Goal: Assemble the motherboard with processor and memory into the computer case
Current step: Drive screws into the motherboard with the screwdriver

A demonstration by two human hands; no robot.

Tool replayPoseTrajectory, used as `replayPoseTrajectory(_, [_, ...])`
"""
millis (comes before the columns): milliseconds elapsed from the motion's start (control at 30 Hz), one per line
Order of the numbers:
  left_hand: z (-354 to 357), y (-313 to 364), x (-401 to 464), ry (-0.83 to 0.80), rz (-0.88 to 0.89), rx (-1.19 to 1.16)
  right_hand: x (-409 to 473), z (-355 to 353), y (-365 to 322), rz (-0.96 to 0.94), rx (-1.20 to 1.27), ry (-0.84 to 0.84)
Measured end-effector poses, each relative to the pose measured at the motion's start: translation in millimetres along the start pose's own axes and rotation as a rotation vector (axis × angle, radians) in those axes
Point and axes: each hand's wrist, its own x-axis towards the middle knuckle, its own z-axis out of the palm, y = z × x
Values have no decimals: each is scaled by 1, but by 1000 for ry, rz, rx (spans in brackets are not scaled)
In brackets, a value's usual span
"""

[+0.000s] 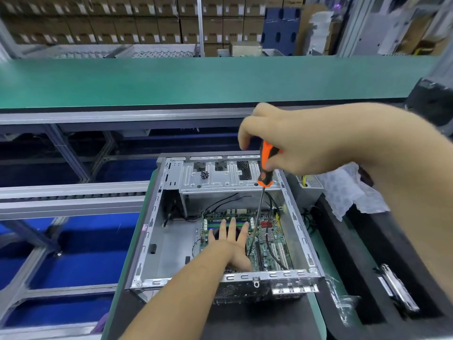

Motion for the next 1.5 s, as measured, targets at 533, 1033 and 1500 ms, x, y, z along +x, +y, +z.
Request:
replayPoseTrajectory(533, [1,0,2,11,-5,1,3,2,0,94,-69,64])
replayPoseTrajectory(1033, [-1,-2,4,6,8,-3,2,17,0,173,-205,241])
replayPoseTrajectory(1500, [5,-29,-3,325,149,-184,-11,27,17,108,375,361])
